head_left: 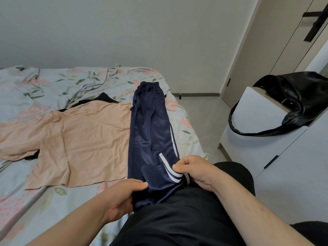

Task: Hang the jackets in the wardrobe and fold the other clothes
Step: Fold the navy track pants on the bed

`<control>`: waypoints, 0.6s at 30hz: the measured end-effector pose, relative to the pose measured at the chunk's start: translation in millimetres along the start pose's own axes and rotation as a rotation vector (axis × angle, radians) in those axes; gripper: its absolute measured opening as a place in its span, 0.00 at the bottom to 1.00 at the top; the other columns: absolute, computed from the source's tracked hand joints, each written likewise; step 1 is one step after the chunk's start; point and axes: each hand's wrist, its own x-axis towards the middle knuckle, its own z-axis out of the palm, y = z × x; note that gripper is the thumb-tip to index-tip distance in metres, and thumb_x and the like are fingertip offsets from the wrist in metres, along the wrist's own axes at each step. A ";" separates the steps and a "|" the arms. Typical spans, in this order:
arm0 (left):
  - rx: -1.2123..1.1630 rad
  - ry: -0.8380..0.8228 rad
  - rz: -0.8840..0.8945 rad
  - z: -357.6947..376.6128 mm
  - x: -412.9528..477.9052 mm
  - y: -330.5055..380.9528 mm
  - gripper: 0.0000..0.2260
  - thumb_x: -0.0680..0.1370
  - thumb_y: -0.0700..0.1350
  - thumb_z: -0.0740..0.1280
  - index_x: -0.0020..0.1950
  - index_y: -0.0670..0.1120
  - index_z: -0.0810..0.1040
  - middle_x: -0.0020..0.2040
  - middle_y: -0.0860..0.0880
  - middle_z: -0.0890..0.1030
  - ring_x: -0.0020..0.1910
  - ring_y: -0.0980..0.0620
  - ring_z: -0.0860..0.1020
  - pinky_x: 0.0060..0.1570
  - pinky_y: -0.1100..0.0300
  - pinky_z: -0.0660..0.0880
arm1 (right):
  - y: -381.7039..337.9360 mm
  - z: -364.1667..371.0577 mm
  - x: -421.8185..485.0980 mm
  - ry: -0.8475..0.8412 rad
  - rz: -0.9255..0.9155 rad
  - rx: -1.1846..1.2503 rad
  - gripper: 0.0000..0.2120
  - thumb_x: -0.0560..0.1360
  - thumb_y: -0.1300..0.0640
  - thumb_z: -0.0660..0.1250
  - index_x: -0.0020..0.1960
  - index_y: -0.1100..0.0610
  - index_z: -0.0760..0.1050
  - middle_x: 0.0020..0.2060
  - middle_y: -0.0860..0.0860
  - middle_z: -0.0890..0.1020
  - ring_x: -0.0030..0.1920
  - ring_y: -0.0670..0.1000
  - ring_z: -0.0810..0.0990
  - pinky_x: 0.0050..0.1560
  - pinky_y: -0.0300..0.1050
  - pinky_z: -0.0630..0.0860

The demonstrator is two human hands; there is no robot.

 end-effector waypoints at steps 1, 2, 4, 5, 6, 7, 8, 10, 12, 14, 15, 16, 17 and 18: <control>0.047 -0.030 -0.014 1.6 0.5 -0.4 0.11 0.78 0.35 0.64 0.43 0.40 0.85 0.48 0.40 0.85 0.43 0.45 0.84 0.43 0.54 0.82 | -1.5 -1.0 -2.3 -0.043 0.002 -0.007 0.05 0.72 0.58 0.75 0.38 0.55 0.82 0.38 0.48 0.85 0.42 0.45 0.82 0.49 0.37 0.74; 0.092 -0.054 -0.018 3.3 -0.4 0.0 0.11 0.78 0.34 0.63 0.42 0.40 0.85 0.47 0.40 0.84 0.42 0.46 0.83 0.41 0.56 0.80 | -2.3 -2.7 -4.2 -0.085 0.001 -0.051 0.02 0.72 0.57 0.75 0.41 0.55 0.84 0.40 0.47 0.86 0.44 0.44 0.82 0.51 0.37 0.74; 0.126 -0.059 -0.017 3.5 1.2 -0.2 0.15 0.77 0.31 0.62 0.38 0.41 0.85 0.44 0.41 0.84 0.40 0.48 0.83 0.39 0.58 0.79 | -4.5 -3.5 -8.0 -0.135 -0.023 -0.180 0.03 0.71 0.59 0.75 0.41 0.51 0.86 0.40 0.45 0.86 0.43 0.41 0.81 0.48 0.34 0.74; 0.125 -0.058 -0.015 3.1 2.1 -0.2 0.14 0.77 0.30 0.62 0.40 0.40 0.86 0.45 0.40 0.84 0.41 0.48 0.83 0.40 0.58 0.78 | -4.5 -3.7 -8.1 -0.130 -0.039 -0.216 0.07 0.70 0.62 0.74 0.40 0.50 0.86 0.39 0.45 0.86 0.41 0.41 0.81 0.45 0.33 0.74; 0.128 -0.065 -0.008 3.4 1.6 0.5 0.13 0.77 0.30 0.62 0.44 0.38 0.85 0.47 0.39 0.84 0.43 0.47 0.83 0.41 0.57 0.78 | -3.8 -3.7 -7.7 -0.108 -0.047 -0.207 0.11 0.71 0.66 0.72 0.38 0.50 0.85 0.38 0.45 0.85 0.41 0.43 0.81 0.45 0.33 0.74; 0.137 -0.080 -0.005 3.1 1.9 0.5 0.12 0.77 0.29 0.61 0.48 0.36 0.85 0.49 0.39 0.84 0.44 0.46 0.83 0.43 0.56 0.78 | -2.4 -3.8 -6.3 -0.074 -0.053 -0.161 0.15 0.71 0.69 0.69 0.35 0.51 0.84 0.36 0.46 0.84 0.41 0.45 0.79 0.45 0.35 0.73; 0.148 -0.093 0.000 2.9 1.4 0.7 0.12 0.77 0.29 0.61 0.50 0.35 0.84 0.49 0.38 0.84 0.45 0.45 0.83 0.43 0.57 0.78 | -1.5 -4.3 -5.6 -0.041 -0.054 -0.093 0.19 0.71 0.72 0.66 0.32 0.52 0.82 0.34 0.46 0.82 0.41 0.47 0.77 0.45 0.36 0.71; 0.162 -0.100 0.013 1.5 1.6 -0.1 0.13 0.76 0.27 0.60 0.47 0.35 0.84 0.46 0.38 0.84 0.42 0.46 0.83 0.39 0.59 0.78 | 0.8 -7.6 -3.3 0.002 -0.044 0.066 0.23 0.72 0.76 0.61 0.28 0.53 0.80 0.31 0.47 0.80 0.41 0.49 0.75 0.44 0.35 0.72; 0.155 -0.098 0.022 0.4 2.3 -1.4 0.16 0.74 0.25 0.57 0.47 0.34 0.84 0.45 0.37 0.84 0.41 0.46 0.83 0.38 0.60 0.78 | -1.1 -7.2 -5.5 -0.009 -0.025 0.141 0.23 0.74 0.77 0.58 0.34 0.54 0.81 0.37 0.50 0.82 0.44 0.50 0.77 0.47 0.38 0.76; 0.128 -0.094 0.021 -0.1 3.8 -1.0 0.18 0.73 0.23 0.55 0.47 0.33 0.84 0.45 0.37 0.84 0.41 0.45 0.83 0.39 0.59 0.79 | -3.3 -4.2 -4.9 -0.040 0.010 0.083 0.21 0.74 0.76 0.57 0.48 0.55 0.81 0.51 0.53 0.82 0.54 0.51 0.78 0.61 0.44 0.76; 0.113 -0.090 0.017 0.0 5.1 -1.4 0.19 0.73 0.23 0.54 0.47 0.33 0.84 0.46 0.37 0.84 0.41 0.45 0.83 0.39 0.59 0.79 | -3.5 -3.4 -3.0 -0.044 0.037 0.051 0.20 0.74 0.74 0.57 0.52 0.55 0.80 0.56 0.53 0.81 0.58 0.51 0.78 0.64 0.45 0.74; 0.095 -0.079 0.011 0.5 6.2 -1.4 0.19 0.73 0.24 0.54 0.47 0.33 0.84 0.46 0.36 0.84 0.40 0.45 0.83 0.39 0.58 0.79 | -5.9 -2.2 -3.2 -0.055 0.066 0.037 0.18 0.75 0.71 0.59 0.53 0.55 0.81 0.57 0.52 0.81 0.59 0.50 0.78 0.63 0.44 0.74; 0.079 -0.057 0.012 1.6 7.3 -1.8 0.18 0.74 0.24 0.54 0.46 0.33 0.84 0.46 0.37 0.84 0.40 0.44 0.83 0.39 0.57 0.79 | -5.8 -1.7 -1.7 -0.084 0.098 0.051 0.13 0.76 0.66 0.62 0.52 0.55 0.82 0.55 0.51 0.82 0.57 0.49 0.80 0.60 0.42 0.76; 0.062 -0.029 0.025 2.8 8.1 -2.3 0.18 0.74 0.24 0.55 0.45 0.34 0.84 0.45 0.37 0.84 0.39 0.44 0.83 0.40 0.57 0.79 | -8.0 0.0 -2.6 -0.116 0.117 0.039 0.08 0.77 0.59 0.65 0.50 0.54 0.84 0.53 0.50 0.84 0.55 0.48 0.81 0.59 0.41 0.76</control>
